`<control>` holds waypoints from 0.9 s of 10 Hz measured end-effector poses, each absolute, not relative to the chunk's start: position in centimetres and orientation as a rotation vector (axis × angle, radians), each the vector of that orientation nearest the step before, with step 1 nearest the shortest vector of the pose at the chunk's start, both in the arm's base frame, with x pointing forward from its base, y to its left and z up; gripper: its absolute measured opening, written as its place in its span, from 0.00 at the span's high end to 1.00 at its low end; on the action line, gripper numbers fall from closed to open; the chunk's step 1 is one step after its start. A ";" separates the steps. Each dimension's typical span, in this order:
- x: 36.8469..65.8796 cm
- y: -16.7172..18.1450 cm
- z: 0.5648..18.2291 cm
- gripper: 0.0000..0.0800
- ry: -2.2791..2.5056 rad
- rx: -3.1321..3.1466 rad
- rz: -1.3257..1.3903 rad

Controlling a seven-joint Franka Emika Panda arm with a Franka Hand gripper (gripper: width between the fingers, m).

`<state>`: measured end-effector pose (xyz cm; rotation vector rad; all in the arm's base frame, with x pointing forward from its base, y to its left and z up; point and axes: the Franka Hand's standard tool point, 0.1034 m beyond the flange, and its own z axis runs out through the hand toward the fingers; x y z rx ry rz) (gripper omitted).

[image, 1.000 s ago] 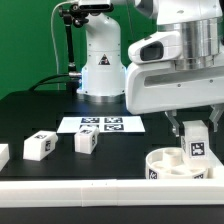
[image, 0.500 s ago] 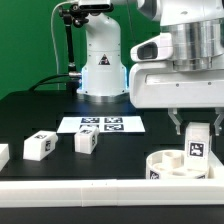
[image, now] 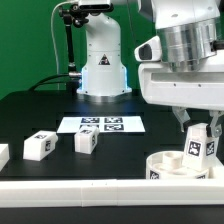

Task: Assemble stool

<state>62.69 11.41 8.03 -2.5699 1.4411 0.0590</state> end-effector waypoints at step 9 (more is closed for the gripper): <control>62.8 12.1 8.0 0.58 2.130 -1.952 0.137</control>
Offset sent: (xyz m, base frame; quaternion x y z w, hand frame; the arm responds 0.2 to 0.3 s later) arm 0.0000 0.0000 0.0000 0.0000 0.0000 0.1938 0.9810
